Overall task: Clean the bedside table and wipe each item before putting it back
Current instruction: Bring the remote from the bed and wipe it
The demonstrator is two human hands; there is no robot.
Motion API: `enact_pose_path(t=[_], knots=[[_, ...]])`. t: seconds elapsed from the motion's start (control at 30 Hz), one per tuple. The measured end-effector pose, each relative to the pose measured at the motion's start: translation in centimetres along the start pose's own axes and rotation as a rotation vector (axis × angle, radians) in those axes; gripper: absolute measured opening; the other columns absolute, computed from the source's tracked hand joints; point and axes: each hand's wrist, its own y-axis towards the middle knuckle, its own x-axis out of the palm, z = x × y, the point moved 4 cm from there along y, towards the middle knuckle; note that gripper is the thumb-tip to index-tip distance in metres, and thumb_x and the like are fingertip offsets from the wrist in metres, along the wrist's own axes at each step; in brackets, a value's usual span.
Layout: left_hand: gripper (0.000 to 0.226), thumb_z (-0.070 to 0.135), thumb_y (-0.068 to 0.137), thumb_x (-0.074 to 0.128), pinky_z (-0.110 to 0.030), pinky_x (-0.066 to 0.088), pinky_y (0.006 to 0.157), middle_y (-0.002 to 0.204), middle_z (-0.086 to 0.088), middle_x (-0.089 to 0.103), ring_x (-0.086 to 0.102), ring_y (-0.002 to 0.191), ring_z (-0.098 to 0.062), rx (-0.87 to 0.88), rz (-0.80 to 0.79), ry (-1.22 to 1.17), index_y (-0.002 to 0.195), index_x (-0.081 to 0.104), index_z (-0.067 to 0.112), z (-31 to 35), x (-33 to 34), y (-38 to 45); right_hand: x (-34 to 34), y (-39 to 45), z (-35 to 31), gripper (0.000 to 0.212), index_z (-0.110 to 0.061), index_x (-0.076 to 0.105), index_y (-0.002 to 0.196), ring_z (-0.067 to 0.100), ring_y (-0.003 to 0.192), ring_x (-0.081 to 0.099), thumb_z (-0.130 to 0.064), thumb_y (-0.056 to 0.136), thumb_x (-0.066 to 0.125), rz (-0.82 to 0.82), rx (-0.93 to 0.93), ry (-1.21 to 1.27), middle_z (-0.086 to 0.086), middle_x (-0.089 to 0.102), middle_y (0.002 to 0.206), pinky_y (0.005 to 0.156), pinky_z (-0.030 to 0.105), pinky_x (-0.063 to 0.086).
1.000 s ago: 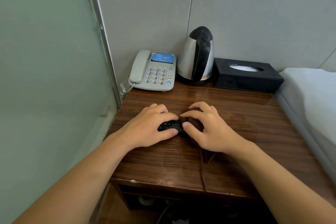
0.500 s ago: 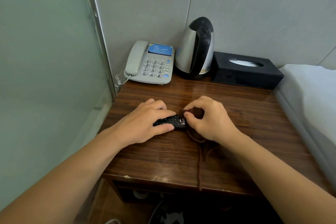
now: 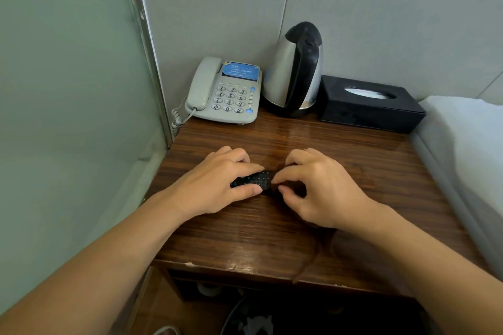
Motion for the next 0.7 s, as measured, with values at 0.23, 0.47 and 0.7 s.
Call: enact_pose_path(t=[0.23, 0.47, 0.7], knots=[[0.052, 0.053, 0.099, 0.057, -0.032, 0.042, 0.096, 0.112, 0.017, 0.047, 0.04, 0.105, -0.008, 0.003, -0.005, 0.001, 0.147, 0.057, 0.034, 0.1, 0.0, 0.0, 0.1, 1.1, -0.5, 0.016, -0.029, 0.079, 0.102, 0.022, 0.089, 0.055, -0.027, 0.089, 0.071, 0.057, -0.036, -0.127, -0.003, 0.061, 0.099, 0.064, 0.037, 0.054], [0.053, 0.053, 0.1, 0.056, -0.029, 0.04, 0.094, 0.115, 0.016, 0.047, 0.039, 0.106, -0.008, 0.006, -0.011, 0.015, 0.148, 0.056, 0.032, 0.1, 0.1, 0.0, -0.3, 2.0, -0.2, 0.014, -0.03, 0.078, 0.099, 0.021, 0.088, 0.053, -0.029, 0.089, 0.068, 0.036, -0.04, -0.155, -0.005, 0.059, 0.097, 0.063, 0.039, 0.054], [0.054, 0.053, 0.099, 0.057, -0.018, 0.031, 0.085, 0.115, 0.017, 0.048, 0.038, 0.104, -0.006, 0.008, 0.004, 0.013, 0.149, 0.054, 0.034, 0.1, 0.1, 0.0, -0.3, 0.5, -0.3, 0.018, -0.031, 0.078, 0.103, 0.02, 0.091, 0.055, -0.031, 0.09, 0.066, 0.02, -0.042, -0.087, -0.006, 0.06, 0.099, 0.065, 0.039, 0.055]])
